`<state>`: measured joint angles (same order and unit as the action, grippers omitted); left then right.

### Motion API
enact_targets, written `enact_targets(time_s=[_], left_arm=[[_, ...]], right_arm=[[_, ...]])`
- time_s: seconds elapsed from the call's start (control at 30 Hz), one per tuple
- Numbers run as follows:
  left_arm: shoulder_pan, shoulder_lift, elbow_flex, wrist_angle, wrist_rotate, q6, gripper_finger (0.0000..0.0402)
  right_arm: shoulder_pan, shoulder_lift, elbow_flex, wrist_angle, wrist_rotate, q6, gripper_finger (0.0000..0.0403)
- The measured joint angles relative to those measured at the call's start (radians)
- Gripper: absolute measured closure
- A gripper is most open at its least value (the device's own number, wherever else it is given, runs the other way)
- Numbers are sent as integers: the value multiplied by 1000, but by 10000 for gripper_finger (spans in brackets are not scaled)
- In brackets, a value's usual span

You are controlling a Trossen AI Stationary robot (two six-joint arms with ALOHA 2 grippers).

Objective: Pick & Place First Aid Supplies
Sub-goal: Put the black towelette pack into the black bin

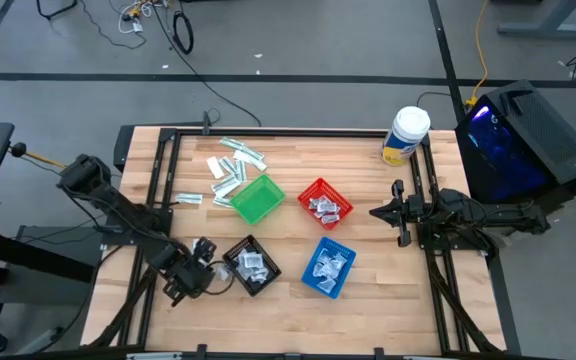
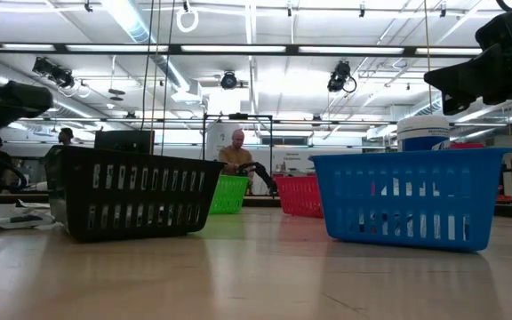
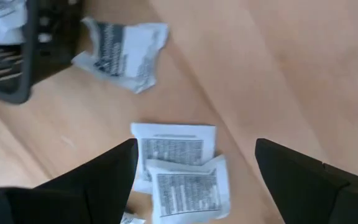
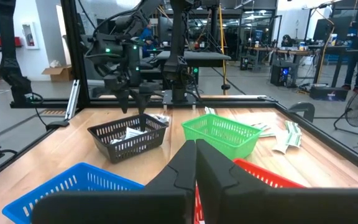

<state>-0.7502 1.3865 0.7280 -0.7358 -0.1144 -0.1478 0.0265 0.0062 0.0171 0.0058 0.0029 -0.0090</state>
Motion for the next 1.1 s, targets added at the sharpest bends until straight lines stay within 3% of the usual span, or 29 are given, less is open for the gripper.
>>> enact_targets(time_s=[0.2, 0.47, 0.93, 1.1], left_arm=[[-32, 0, 0, 7, 9, -17, 62], [-33, 0, 0, 7, 4, -30, 5], [18, 0, 0, 4, -38, -27, 30], [17, 0, -27, -6, 24, -82, 30]], right_arm=[[0, 0, 0, 0, 0, 0, 390], [0, 0, 0, 0, 0, 0, 390], [0, 0, 0, 0, 0, 0, 390], [0, 0, 0, 0, 0, 0, 390]])
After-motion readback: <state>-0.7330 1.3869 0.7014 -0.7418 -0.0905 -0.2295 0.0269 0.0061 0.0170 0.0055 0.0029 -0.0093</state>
